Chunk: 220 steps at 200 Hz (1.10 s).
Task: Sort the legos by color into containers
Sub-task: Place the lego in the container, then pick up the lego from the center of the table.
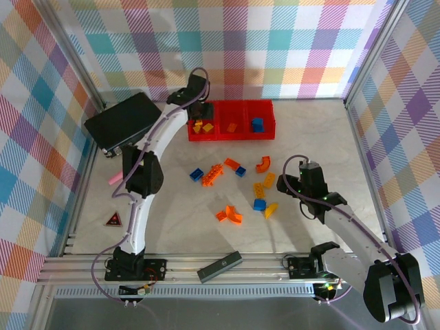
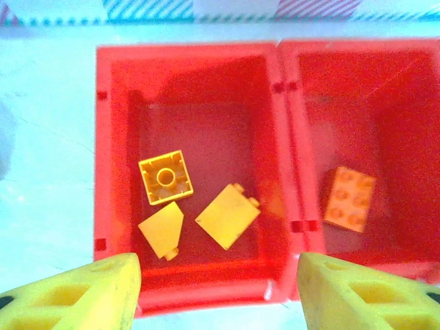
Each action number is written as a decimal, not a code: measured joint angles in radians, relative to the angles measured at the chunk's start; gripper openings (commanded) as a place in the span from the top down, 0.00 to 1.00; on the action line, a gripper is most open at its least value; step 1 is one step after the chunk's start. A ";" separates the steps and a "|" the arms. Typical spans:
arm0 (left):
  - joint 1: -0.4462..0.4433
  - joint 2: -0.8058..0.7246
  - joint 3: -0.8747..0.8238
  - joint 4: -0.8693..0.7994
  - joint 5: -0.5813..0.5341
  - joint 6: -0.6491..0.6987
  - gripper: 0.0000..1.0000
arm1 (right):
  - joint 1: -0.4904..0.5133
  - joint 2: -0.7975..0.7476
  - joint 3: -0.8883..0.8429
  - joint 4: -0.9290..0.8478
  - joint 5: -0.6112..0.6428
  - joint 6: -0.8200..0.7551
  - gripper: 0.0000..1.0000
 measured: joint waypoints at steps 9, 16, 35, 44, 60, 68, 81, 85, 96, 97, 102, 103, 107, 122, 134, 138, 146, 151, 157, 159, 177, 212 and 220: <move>0.000 -0.060 -0.039 0.006 0.011 0.000 0.39 | 0.000 0.013 0.008 -0.010 -0.011 0.002 0.21; -0.001 -0.110 -0.079 0.013 0.021 0.000 0.39 | 0.000 0.028 0.021 -0.023 -0.022 0.003 0.22; -0.002 -0.252 -0.208 0.038 0.048 -0.004 0.39 | 0.002 0.088 0.089 -0.064 -0.053 0.008 0.22; -0.002 -0.317 -0.274 0.051 0.058 -0.006 0.39 | 0.007 0.128 0.141 -0.087 -0.067 0.011 0.23; -0.002 -0.426 -0.401 0.085 0.078 -0.019 0.38 | 0.027 0.194 0.230 -0.112 -0.081 0.018 0.23; -0.002 -0.474 -0.460 0.094 0.084 -0.027 0.38 | 0.044 0.226 0.275 -0.122 -0.085 0.022 0.23; -0.002 -0.541 -0.548 0.109 0.091 -0.037 0.38 | 0.084 0.289 0.349 -0.140 -0.095 0.025 0.23; -0.002 -0.562 -0.578 0.114 0.091 -0.042 0.38 | 0.095 0.308 0.368 -0.143 -0.098 0.025 0.23; -0.002 -0.613 -0.650 0.123 0.090 -0.054 0.38 | 0.129 0.365 0.426 -0.158 -0.102 0.025 0.23; -0.002 -0.617 -0.655 0.123 0.090 -0.055 0.38 | 0.134 0.374 0.434 -0.158 -0.104 0.024 0.23; -0.002 -0.642 -0.691 0.131 0.090 -0.061 0.38 | 0.150 0.401 0.458 -0.162 -0.104 0.024 0.23; -0.002 -0.645 -0.695 0.132 0.090 -0.061 0.38 | 0.151 0.404 0.462 -0.162 -0.104 0.024 0.23; -0.002 -0.662 -0.719 0.136 0.090 -0.065 0.38 | 0.163 0.428 0.481 -0.166 -0.104 0.023 0.23; -0.002 -0.730 -0.810 0.142 0.081 -0.081 0.38 | 0.197 0.509 0.552 -0.183 -0.107 0.020 0.23; 0.000 -0.782 -0.875 0.143 0.072 -0.091 0.38 | 0.219 0.574 0.604 -0.192 -0.109 0.010 0.23; 0.000 -0.796 -0.890 0.142 0.070 -0.094 0.38 | 0.226 0.596 0.621 -0.193 -0.109 0.005 0.23; 0.000 -0.826 -0.924 0.143 0.064 -0.101 0.38 | 0.238 0.635 0.650 -0.197 -0.116 -0.007 0.23; 0.000 -0.845 -0.943 0.143 0.061 -0.106 0.38 | 0.243 0.659 0.666 -0.198 -0.119 -0.016 0.23; 0.000 -0.865 -0.964 0.143 0.057 -0.109 0.38 | 0.248 0.686 0.684 -0.199 -0.124 -0.029 0.23; 0.001 -0.873 -0.971 0.143 0.056 -0.111 0.38 | 0.250 0.694 0.688 -0.198 -0.127 -0.034 0.23; 0.002 -0.924 -1.017 0.143 0.051 -0.121 0.37 | 0.260 0.774 0.736 -0.201 -0.146 -0.090 0.22; 0.002 -0.965 -1.051 0.143 0.053 -0.138 0.38 | 0.264 0.908 0.836 -0.235 -0.182 -0.227 0.20; 0.002 -0.967 -1.052 0.143 0.058 -0.139 0.38 | 0.264 0.930 0.857 -0.241 -0.187 -0.256 0.21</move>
